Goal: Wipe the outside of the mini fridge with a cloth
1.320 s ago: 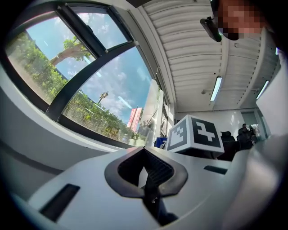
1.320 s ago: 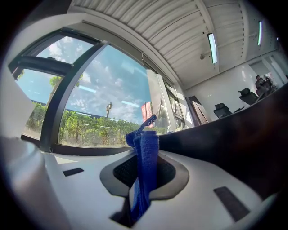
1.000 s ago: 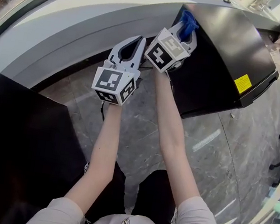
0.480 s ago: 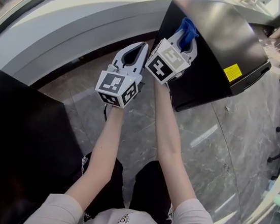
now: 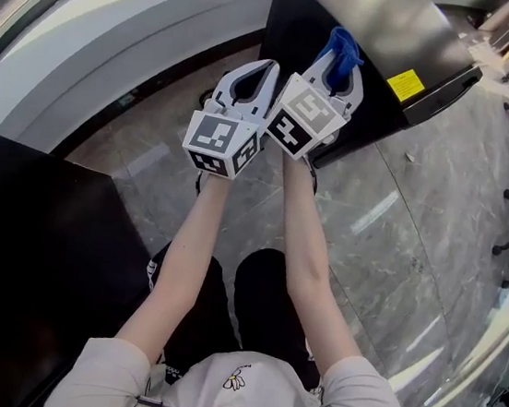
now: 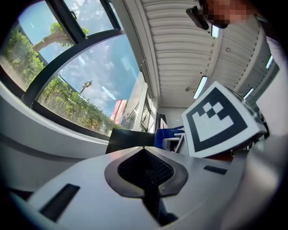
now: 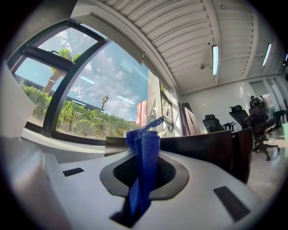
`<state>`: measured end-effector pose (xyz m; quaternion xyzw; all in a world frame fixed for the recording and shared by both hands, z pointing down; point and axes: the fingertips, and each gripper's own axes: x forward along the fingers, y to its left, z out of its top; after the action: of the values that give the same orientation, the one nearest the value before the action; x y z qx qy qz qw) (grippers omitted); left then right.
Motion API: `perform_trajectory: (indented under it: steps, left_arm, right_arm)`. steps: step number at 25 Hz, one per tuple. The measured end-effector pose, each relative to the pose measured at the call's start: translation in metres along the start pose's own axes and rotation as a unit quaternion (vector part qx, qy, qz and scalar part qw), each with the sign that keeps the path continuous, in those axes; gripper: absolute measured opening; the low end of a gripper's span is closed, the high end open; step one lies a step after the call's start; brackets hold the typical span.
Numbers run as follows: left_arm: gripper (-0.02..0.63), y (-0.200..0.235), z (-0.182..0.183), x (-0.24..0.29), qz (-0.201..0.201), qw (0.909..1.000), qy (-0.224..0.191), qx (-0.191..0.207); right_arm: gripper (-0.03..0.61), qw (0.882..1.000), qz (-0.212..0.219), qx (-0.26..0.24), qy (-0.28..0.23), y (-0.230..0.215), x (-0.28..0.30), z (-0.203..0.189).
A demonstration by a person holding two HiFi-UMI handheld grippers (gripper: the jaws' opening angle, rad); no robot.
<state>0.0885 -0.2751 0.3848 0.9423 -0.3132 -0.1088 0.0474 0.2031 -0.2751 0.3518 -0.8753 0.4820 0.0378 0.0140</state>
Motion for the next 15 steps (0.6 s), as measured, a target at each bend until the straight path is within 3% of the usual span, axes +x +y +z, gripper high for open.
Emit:
perform_trajectory:
  steps: [15]
  left_arm:
    - [0.005,-0.065,-0.024,0.003,-0.060,0.9979,0.020,-0.013]
  right_arm:
    - [0.061,0.997,-0.070,-0.018,-0.001,-0.092,-0.067,0.000]
